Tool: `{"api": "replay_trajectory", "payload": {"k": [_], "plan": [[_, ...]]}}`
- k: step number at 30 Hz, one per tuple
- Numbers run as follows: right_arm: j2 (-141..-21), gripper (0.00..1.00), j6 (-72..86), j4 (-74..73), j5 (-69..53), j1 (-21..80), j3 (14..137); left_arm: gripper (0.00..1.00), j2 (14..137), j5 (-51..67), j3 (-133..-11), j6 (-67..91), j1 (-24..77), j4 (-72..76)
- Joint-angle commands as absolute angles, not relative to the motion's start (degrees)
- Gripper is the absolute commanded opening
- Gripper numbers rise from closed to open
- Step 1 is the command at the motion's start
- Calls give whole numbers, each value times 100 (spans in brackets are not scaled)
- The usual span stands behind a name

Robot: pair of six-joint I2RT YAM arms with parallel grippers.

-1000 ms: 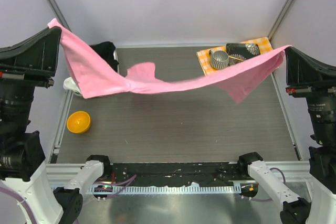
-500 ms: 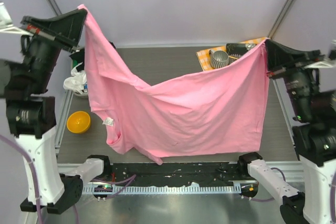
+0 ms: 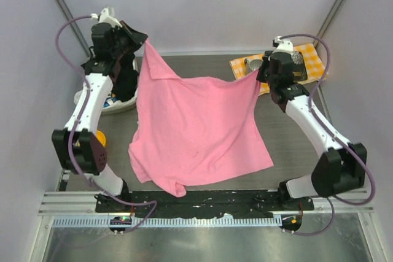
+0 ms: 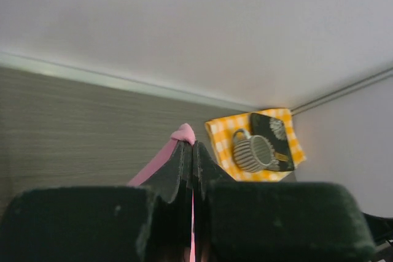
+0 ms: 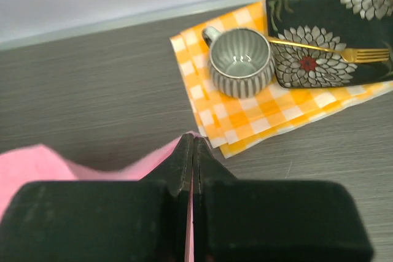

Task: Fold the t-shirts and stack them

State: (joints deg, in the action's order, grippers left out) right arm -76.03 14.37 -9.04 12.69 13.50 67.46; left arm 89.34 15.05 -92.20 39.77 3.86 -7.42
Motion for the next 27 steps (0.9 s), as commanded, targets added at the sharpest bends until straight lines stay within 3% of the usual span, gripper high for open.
{"api": "replay_trajectory", "payload": {"k": [1, 16, 17, 18, 19, 20, 21, 23, 27], "plan": [[-8383, 1, 1564, -26, 1802, 1213, 7039, 0, 9613, 1248, -9605, 3771, 378, 106], [-11337, 1, 1600, 132, 1652, 1055, 9342, 0, 13129, 766, -13033, 3902, 334, -598], [-11538, 18, 1608, 141, 1687, 1063, 9456, 0, 13192, 530, -13156, 3937, 334, -589], [-11610, 35, 1617, 132, 1731, 1063, 9675, 15, 13262, 458, -13253, 3937, 334, -606], [-11671, 50, 1617, 80, 1749, 1063, 9764, 36, 13341, 405, -13367, 3929, 325, -633], [-11689, 76, 1661, 44, 1801, 1063, 9852, 58, 13446, 352, -13612, 3929, 325, -676], [-11629, 85, 1670, 35, 1897, 1063, 9896, 99, 13491, 343, -13736, 3937, 334, -825], [-11453, 94, 1696, 70, 2021, 1081, 9800, 100, 13413, 334, -13912, 3938, 334, -984], [-10619, 96, 1635, 115, 2223, 1221, 9204, 100, 12590, 116, -13160, 3999, 395, -1169]]}}
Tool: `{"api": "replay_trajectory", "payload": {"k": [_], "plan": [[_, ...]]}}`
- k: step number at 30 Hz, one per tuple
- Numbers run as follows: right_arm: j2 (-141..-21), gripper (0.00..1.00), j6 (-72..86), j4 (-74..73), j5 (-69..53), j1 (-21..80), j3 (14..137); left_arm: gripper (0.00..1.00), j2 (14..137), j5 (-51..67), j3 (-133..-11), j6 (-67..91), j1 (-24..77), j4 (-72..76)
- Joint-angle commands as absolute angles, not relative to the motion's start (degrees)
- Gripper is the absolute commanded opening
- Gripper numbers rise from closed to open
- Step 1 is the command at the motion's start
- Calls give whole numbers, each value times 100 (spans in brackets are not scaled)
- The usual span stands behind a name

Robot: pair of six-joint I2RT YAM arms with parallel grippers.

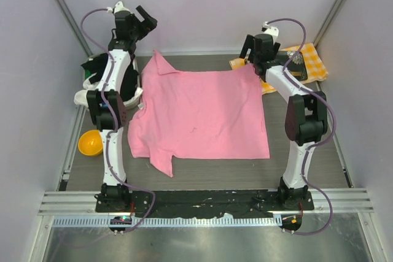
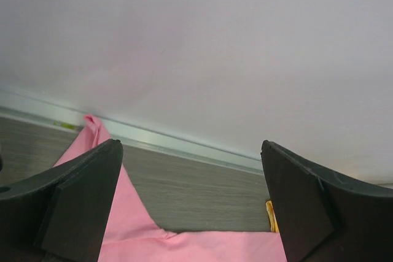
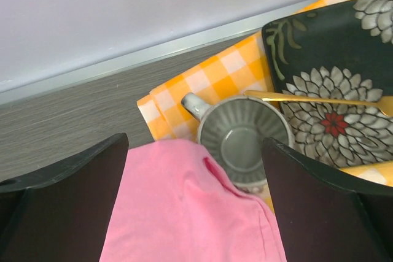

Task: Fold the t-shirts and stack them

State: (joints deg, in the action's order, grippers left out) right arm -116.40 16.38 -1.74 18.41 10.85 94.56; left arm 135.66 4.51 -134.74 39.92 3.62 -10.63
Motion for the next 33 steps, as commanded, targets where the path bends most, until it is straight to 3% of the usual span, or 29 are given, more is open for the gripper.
{"api": "replay_trajectory", "payload": {"k": [1, 10, 14, 18, 27, 33], "plan": [[-10217, 96, 1617, 36, 2293, 1283, 9106, 100, 12299, 71, -12896, 3990, 422, -1169], [-8334, 97, 1783, -2151, 2260, 2766, 7631, 100, 9515, -1326, -10497, 4060, 1677, -3445], [-7472, 97, 2336, -2329, 1925, 3154, 6498, 100, 8362, -1835, -8356, 4648, 2310, -3542], [-6944, 97, 2627, -2198, 1451, 3620, 5540, 100, 7560, -2283, -6954, 4982, 2855, -3743], [-7856, 93, 2707, -1679, 1143, 5762, 5290, 100, 6489, -2953, -5775, 6054, 3059, -5279], [-8683, 91, 2882, -1030, 783, 6565, 5440, 100, 5486, -3533, -5476, 6478, 3059, -5686]]}}
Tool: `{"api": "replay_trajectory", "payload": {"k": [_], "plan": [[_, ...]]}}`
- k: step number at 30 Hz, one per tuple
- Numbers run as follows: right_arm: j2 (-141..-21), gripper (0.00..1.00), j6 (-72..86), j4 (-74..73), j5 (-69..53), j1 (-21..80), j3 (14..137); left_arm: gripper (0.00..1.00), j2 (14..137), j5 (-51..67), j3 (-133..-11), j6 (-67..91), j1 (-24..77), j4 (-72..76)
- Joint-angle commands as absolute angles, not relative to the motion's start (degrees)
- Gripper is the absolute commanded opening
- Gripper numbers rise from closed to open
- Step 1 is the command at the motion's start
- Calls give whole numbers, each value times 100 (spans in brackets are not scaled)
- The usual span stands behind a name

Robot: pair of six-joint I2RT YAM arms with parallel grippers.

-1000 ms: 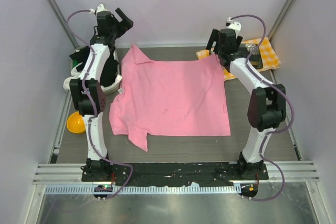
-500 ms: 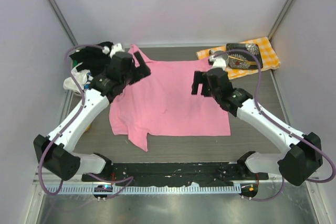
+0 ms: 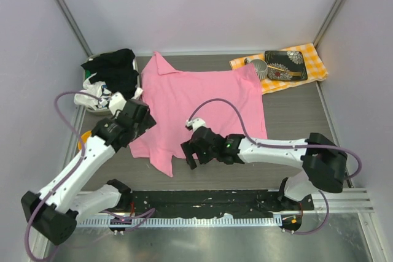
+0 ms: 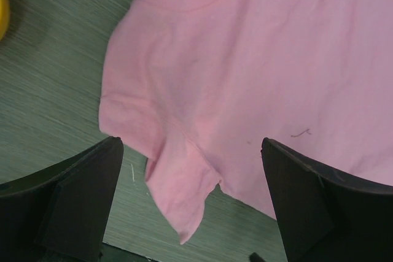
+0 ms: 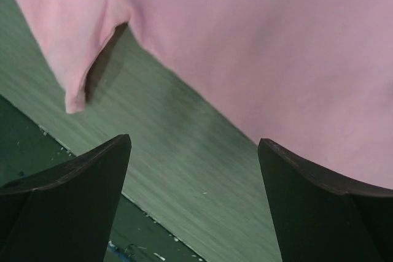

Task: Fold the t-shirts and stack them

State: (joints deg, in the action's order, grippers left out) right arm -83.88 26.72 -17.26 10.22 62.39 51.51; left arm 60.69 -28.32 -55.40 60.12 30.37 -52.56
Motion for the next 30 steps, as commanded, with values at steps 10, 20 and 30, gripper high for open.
{"api": "replay_trajectory", "payload": {"k": [10, 20, 30], "plan": [[-9377, 86, 3471, 182, 712, 7092, 5414, 100, 5291, -3744, -5476, 6311, 3059, -5819], [-10291, 79, 3876, 1001, 378, 7198, 5844, 100, 5177, -3893, -5344, 6144, 3050, -5669], [-10898, 48, 4262, 1573, 114, 7207, 5976, 100, 5115, -3964, -5326, 6012, 3041, -5599]]}}
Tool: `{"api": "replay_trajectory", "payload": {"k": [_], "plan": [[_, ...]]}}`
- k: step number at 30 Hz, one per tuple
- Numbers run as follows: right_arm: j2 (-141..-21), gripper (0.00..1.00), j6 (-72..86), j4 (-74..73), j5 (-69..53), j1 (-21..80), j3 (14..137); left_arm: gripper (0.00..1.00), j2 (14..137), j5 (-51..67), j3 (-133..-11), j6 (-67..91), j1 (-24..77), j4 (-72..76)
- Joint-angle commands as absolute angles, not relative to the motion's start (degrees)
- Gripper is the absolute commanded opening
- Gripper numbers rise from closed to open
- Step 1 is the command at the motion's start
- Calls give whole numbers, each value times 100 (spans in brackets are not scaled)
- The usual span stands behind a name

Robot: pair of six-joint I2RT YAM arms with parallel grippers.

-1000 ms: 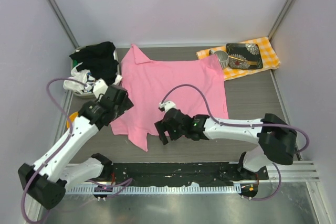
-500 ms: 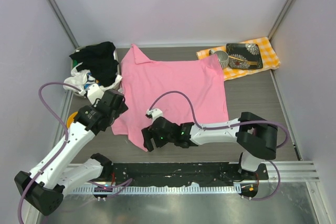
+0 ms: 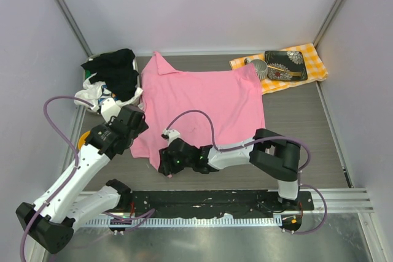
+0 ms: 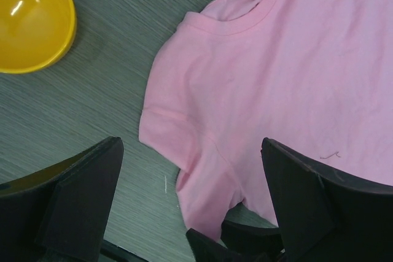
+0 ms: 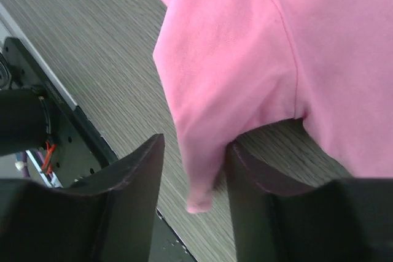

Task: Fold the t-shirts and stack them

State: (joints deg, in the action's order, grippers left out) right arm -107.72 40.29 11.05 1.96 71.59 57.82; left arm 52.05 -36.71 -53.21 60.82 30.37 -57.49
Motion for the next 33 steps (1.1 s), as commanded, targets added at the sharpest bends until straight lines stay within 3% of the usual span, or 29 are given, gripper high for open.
{"api": "replay_trajectory", "payload": {"k": [1, 3, 4, 5, 16, 25, 33], "plan": [[-10942, 35, 4271, 1582, 114, 7190, 6011, 100, 5107, -3964, -5326, 5986, 3041, -5581], [-11047, 22, 4280, 1530, 123, 7198, 6196, 100, 5089, -3981, -5291, 5977, 3041, -5572], [-11083, 7, 4263, 1494, 132, 7198, 6266, 100, 5080, -3981, -5282, 5977, 3041, -5555], [-11100, 1, 4237, 1381, 167, 7198, 6432, 100, 5063, -3990, -5256, 5977, 3041, -5555], [-10591, 1, 4332, 1336, 1502, 6593, 6592, 100, 4939, -3859, -5071, 5836, 3032, -5388], [-10784, 1, 4632, 1406, 1802, 5915, 6451, 100, 5027, -3692, -4922, 5748, 3032, -5160], [-11197, 1, 4702, 1397, 1837, 5871, 6688, 99, 5536, -2595, -4141, 5468, 3032, -3845]]}}
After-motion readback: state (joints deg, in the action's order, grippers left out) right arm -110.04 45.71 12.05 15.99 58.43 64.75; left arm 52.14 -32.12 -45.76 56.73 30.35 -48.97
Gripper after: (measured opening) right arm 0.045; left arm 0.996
